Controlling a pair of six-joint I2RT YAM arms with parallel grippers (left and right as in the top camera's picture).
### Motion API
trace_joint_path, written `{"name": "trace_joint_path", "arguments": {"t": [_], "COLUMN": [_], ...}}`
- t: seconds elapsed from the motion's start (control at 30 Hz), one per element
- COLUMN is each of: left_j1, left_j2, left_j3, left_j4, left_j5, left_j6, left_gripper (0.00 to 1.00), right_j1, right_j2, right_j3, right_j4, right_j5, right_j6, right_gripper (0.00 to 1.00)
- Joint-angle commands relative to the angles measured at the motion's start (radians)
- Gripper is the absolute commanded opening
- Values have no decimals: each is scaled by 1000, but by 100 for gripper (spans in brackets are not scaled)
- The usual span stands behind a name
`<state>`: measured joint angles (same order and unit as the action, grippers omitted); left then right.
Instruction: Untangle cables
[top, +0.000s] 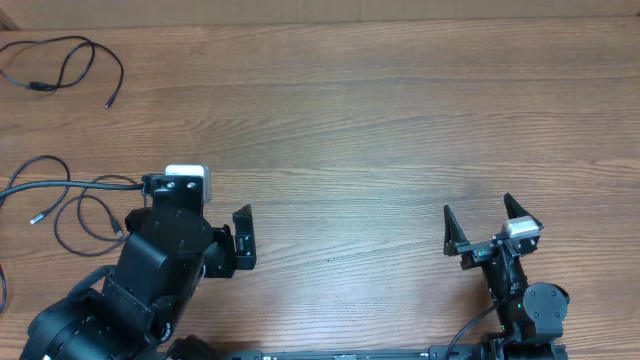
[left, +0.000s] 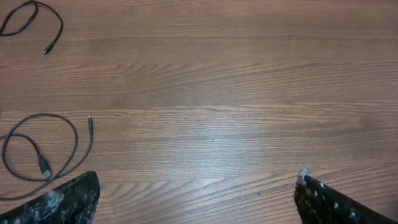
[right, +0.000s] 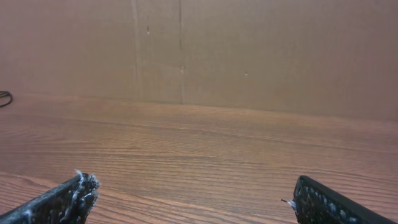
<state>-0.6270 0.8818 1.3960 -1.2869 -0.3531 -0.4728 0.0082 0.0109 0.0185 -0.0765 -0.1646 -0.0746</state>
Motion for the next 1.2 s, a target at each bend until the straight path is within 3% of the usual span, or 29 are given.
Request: {"name": "trace_joint_path", "arguments": {"t": [0.0, 0.37, 0.53, 0.63, 0.77, 0.97, 1.17], "left_j1": [0, 3, 193, 285, 356, 488, 561], "left_j2": [0, -1, -27, -77, -216, -397, -492], "left_j3": [0, 0, -32, -105, -323, -535, -601], "left_j4": [4, -68, -83, -12, 192, 282, 281], "left_j5": [-16, -16, 196, 288, 414, 538, 583], "left_j6": [-13, 5, 7, 97, 235, 227, 247], "left_gripper": [100, 100, 100, 100, 99, 99, 100], "right_j1": [4, 4, 4, 4, 4, 4, 4], "right_j2": [-8, -8, -8, -8, -8, -8, -8], "right_j3": [-10, -10, -10, -10, -10, -10, -10], "right_j4": [5, 5, 5, 5, 5, 5, 5], "right_j5": [6, 6, 6, 6, 6, 6, 6], "right_j6": [-2, -2, -2, -2, -2, -2, -2], "right_gripper": [100, 100, 100, 100, 100, 100, 100]}}
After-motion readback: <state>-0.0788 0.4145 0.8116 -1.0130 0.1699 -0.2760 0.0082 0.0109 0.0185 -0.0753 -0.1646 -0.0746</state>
